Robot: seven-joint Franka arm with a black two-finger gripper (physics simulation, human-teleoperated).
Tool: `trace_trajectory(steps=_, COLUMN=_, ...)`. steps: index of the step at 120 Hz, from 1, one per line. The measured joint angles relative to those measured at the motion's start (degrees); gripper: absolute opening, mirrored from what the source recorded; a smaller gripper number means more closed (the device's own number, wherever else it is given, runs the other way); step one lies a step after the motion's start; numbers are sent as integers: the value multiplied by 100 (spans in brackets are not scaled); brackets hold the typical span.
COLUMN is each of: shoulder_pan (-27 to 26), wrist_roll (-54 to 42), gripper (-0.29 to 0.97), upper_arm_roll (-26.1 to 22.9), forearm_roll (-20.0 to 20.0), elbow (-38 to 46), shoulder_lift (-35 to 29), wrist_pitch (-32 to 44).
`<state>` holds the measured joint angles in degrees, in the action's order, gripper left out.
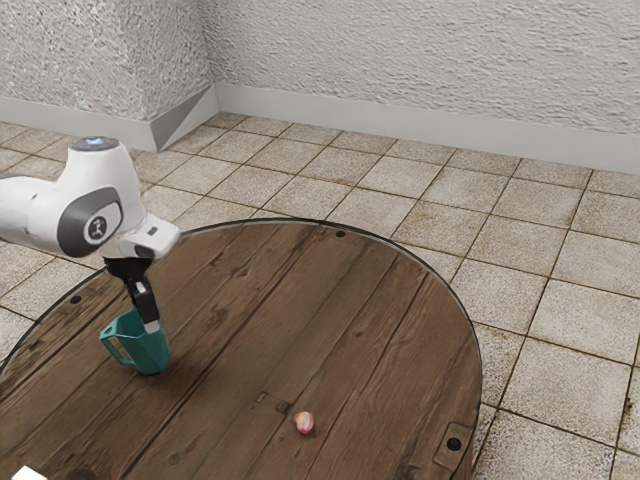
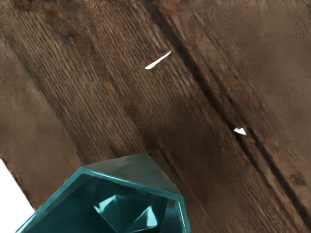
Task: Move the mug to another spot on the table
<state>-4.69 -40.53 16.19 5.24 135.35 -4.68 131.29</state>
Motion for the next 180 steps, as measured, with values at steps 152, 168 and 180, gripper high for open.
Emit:
trace_trajectory(steps=152, shoulder_pan=-96, wrist_roll=-2623, gripper=54, upper_arm_roll=1114, forearm_roll=-1393, elbow=1325, shoulder_lift=142, wrist_pitch=2365)
trace_trajectory(steps=168, shoulder_pan=-96, wrist_roll=-2665, gripper=40, upper_arm_roll=1115, forearm_roll=-1622, elbow=1422, shoulder_lift=145, wrist_pitch=2454)
trace_trajectory(steps=180, shoulder_pan=-109, wrist_roll=-2674, gripper=26, upper_arm_roll=1114, forearm_roll=-1717, elbow=1447, shoulder_lift=145, wrist_pitch=2490)
